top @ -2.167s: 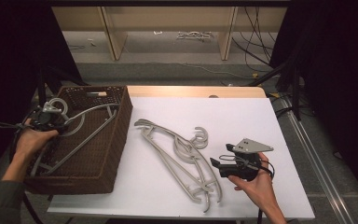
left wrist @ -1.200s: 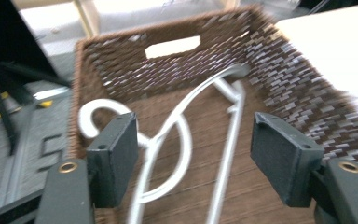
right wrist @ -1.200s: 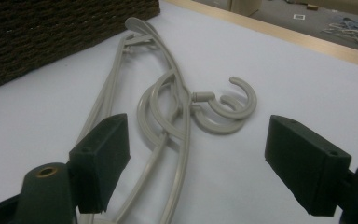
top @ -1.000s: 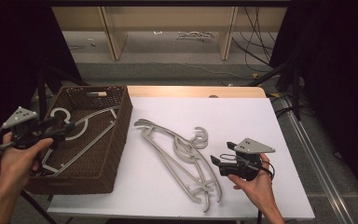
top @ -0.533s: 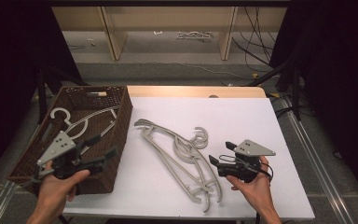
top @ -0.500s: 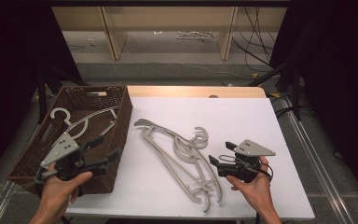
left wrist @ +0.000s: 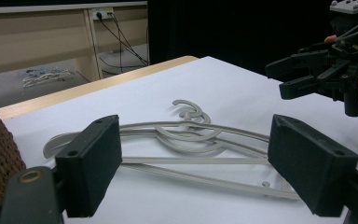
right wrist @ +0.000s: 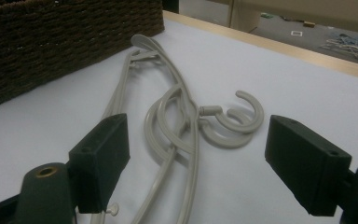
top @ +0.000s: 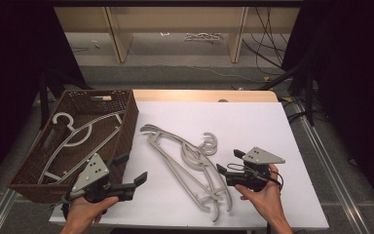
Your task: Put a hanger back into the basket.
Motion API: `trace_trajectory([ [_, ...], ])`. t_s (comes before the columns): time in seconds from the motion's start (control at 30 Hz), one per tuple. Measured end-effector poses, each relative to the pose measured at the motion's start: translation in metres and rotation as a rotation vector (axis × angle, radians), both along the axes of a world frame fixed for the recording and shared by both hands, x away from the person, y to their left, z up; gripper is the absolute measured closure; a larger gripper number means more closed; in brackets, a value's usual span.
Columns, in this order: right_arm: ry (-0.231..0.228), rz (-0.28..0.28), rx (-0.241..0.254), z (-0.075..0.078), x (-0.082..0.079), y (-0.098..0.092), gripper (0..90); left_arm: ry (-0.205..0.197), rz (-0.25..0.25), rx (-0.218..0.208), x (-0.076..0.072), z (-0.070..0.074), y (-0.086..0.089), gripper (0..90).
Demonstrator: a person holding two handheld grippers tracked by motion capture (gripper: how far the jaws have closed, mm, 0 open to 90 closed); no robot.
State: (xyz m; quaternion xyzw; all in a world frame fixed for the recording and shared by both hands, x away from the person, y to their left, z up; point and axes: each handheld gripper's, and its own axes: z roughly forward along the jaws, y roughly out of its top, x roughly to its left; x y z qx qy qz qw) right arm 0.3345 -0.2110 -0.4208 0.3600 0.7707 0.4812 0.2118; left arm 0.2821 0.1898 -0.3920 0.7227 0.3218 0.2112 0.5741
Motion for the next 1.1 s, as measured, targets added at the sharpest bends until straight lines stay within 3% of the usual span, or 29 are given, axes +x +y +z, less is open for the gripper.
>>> trace_trajectory([
  [0.13, 0.006, 0.013, -0.001, -0.001, 0.001, 0.000, 23.4, -0.008, -0.004, 0.017, -0.001, -0.010, -0.003, 17.2],
  [0.23, 0.015, 0.014, -0.006, -0.003, 0.003, 0.001, 23.3, 0.021, -0.029, -0.014, -0.002, -0.018, -0.005, 16.3],
  [0.47, 0.028, 0.019, -0.012, -0.006, 0.003, 0.002, 23.5, 0.032, -0.016, 0.025, -0.005, -0.032, -0.008, 16.5],
  [0.53, 0.030, 0.019, -0.013, -0.007, 0.004, 0.003, 23.6, 0.043, -0.011, 0.017, -0.006, -0.035, -0.008, 16.5],
  [0.87, 0.046, 0.022, -0.021, -0.011, 0.010, 0.004, 24.1, 0.004, -0.027, 0.035, -0.005, -0.038, -0.009, 16.1],
  [1.1, 0.112, 0.033, -0.065, -0.016, 0.030, 0.012, 29.0, 0.008, -0.023, 0.028, -0.005, -0.039, -0.007, 16.1],
])
